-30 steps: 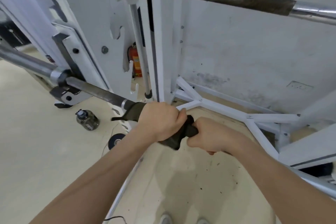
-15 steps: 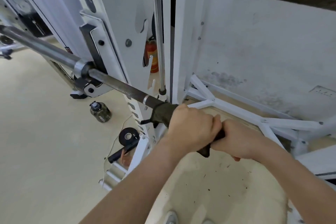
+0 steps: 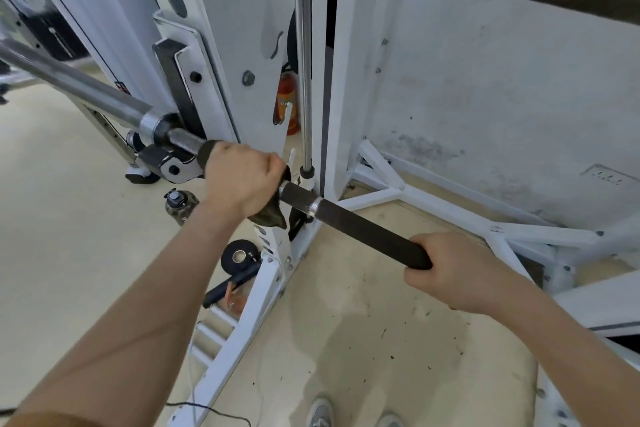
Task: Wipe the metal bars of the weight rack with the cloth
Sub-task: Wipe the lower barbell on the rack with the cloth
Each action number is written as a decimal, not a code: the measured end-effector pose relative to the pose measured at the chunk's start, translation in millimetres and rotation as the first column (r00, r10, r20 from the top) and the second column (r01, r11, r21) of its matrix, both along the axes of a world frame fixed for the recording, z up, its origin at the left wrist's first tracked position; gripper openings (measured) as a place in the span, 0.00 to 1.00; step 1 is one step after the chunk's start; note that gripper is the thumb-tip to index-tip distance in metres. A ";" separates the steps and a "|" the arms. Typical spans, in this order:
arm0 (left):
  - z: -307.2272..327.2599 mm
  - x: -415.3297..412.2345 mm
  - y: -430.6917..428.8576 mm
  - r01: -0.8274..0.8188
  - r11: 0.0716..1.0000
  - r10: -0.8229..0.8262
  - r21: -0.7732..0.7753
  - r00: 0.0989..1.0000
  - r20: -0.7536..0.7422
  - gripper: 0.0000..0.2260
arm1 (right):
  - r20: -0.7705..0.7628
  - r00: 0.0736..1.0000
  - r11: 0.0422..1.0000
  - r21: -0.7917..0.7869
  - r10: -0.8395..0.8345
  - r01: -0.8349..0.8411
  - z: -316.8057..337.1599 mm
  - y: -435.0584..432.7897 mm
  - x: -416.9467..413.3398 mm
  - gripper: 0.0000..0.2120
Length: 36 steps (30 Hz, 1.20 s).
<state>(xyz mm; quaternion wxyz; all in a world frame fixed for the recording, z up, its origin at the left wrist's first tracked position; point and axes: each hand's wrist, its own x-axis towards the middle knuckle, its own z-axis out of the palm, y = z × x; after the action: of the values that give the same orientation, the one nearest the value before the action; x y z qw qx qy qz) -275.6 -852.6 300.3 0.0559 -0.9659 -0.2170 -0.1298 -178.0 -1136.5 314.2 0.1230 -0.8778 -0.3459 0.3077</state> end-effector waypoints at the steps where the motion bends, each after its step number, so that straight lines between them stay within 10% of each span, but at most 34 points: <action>1: 2.8 4.6 -18.3 0.041 0.999 -0.042 -0.012 0.995 -0.092 0.21 | 0.080 0.997 1.000 -0.008 0.015 -0.014 -0.8 0.4 -2.1 0.07; 8: 24.5 42.5 -48.4 0.010 0.929 -0.214 -0.370 0.830 -0.515 0.24 | 0.307 0.948 0.997 -0.053 0.077 -0.064 -3.2 -4.0 -10.3 0.11; 12: 10.0 6.3 -45.4 0.185 0.829 -0.153 -0.528 0.983 0.105 0.16 | 0.170 0.985 1.000 0.014 0.018 -0.021 -4.0 -4.6 -1.7 0.09; 16: -32.8 -35.0 -74.8 0.123 0.825 0.305 -0.552 0.725 0.617 0.06 | -0.061 0.997 0.998 0.048 0.043 -0.040 1.6 -0.6 4.5 0.09; 18: -40.4 -37.3 -93.5 0.178 0.540 0.648 -0.823 0.537 0.541 0.11 | -0.123 0.991 0.997 0.065 0.051 -0.043 10.3 5.2 -0.3 0.14; 20: -33.9 -33.5 -96.4 0.407 0.053 0.875 -0.912 0.421 0.239 0.14 | -0.081 0.994 0.990 0.131 0.069 -0.058 19.8 22.2 -4.7 0.21; 23: -17.9 -18.8 -87.9 0.605 -0.314 0.869 -0.732 0.494 0.036 0.18 | -0.007 0.996 0.972 0.220 0.088 -0.084 23.1 59.5 -12.3 0.26; 29: -6.0 18.5 -36.2 0.526 -0.323 0.931 -0.787 0.325 -0.164 0.19 | 0.452 0.874 0.974 0.043 0.180 -0.222 -2.3 68.2 -34.4 0.30; 36: -13.6 19.0 10.8 0.604 -0.210 0.972 -0.769 0.213 -0.097 0.20 | 0.485 0.856 0.969 0.065 0.179 -0.239 -7.9 78.2 -29.8 0.33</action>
<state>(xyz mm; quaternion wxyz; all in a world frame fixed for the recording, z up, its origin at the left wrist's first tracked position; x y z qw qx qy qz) -256.5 -841.7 286.7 -0.7553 -0.1978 -0.4815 -0.3982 -207.8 -1058.3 306.3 0.0539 -0.8743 -0.4769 0.0725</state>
